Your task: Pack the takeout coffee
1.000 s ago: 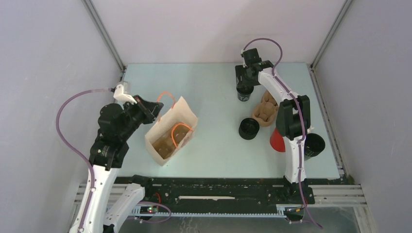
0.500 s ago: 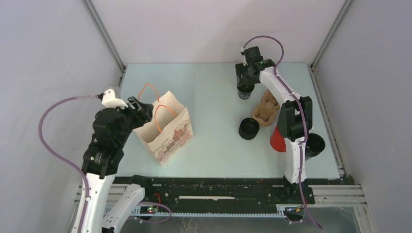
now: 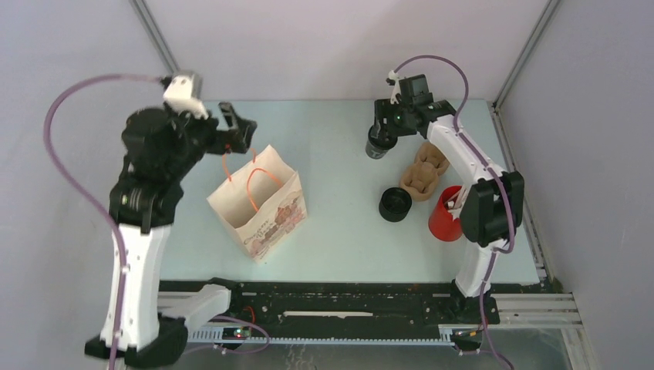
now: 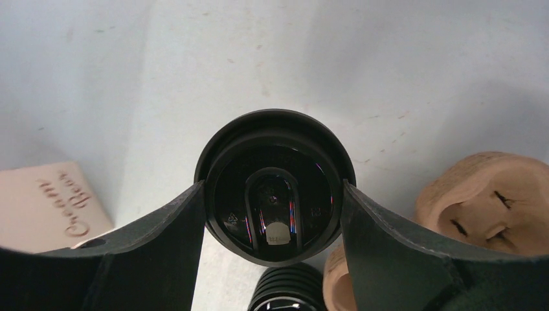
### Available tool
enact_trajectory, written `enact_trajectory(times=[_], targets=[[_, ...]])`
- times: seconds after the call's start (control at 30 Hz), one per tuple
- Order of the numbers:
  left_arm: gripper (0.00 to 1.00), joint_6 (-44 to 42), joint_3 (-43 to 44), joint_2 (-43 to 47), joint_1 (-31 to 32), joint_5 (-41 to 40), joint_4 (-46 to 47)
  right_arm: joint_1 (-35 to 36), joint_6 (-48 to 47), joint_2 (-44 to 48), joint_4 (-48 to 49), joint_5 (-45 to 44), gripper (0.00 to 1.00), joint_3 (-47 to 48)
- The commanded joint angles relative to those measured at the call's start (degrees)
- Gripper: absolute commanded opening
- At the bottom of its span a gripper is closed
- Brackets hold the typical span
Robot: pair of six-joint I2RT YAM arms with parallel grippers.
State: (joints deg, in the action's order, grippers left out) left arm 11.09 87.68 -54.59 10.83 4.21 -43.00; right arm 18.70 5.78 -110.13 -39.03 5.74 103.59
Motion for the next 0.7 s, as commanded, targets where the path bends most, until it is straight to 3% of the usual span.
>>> enact_trajectory(times=[0.0,0.07,0.23,0.4,0.5,0.67], targets=[[0.99,-9.58,11.88,-14.13,-0.19,15.07,-7.18,0.09,2.42,6.21,5.95,7.73,0.47,-3.81],[0.97,-10.82,13.72,-17.99,-0.15,16.23,-8.67,-0.23,2.52,7.57,7.60,9.59,0.47,-5.72],[0.76,-15.16,14.91,-24.24,0.36,12.57,-12.68,-1.72,3.52,9.75,10.06,13.04,0.47,-7.64],[0.80,-14.78,10.87,-25.74,1.77,4.20,-15.00,-3.61,3.97,12.03,11.69,15.79,0.47,-10.25],[0.77,-14.35,6.69,-24.21,2.40,2.87,-14.83,-4.71,5.04,13.44,14.03,17.69,0.47,-12.78],[0.80,-13.64,1.55,-22.00,3.09,1.81,-13.72,-5.08,5.91,13.09,15.08,19.74,0.46,-13.32]])
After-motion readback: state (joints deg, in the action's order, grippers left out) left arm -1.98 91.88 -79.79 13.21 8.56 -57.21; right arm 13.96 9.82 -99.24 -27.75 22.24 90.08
